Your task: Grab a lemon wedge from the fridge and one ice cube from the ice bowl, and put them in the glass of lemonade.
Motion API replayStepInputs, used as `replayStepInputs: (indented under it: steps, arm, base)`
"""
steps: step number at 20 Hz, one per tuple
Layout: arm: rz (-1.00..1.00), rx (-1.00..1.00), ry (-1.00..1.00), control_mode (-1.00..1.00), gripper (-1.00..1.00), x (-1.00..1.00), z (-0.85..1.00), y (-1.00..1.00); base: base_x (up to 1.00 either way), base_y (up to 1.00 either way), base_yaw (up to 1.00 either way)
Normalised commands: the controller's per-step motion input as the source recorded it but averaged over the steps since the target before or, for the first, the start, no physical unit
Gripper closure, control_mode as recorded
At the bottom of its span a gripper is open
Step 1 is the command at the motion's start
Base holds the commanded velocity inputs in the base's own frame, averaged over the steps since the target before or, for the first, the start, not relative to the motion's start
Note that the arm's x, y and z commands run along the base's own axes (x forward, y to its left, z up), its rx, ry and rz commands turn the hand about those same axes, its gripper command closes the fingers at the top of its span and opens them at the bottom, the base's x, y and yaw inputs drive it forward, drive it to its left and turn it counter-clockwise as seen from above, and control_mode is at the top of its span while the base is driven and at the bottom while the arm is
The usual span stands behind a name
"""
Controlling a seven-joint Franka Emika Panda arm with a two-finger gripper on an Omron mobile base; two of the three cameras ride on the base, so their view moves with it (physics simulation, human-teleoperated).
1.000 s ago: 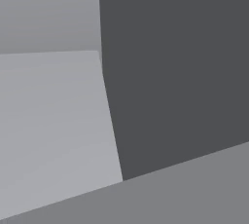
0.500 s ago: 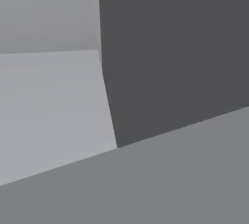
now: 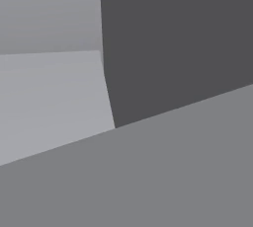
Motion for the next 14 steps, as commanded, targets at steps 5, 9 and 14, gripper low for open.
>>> replayStepInputs:
  steps: [5, 9, 14]
  arm:
    - [-0.02, 0.00, 0.07, -1.00, 1.00, 0.63, -0.42, 0.01]
    - [0.00, -0.04, 0.18, -1.00, 1.00, 0.64, -0.24, 0.00]
    - [0.00, -0.08, 0.17, -1.00, 1.00, 0.09, -0.62, -0.09]
  base:
    - [0.00, 0.00, 0.00]
    - [0.00, 0.00, 0.00]
    - [0.00, 0.00, 0.00]
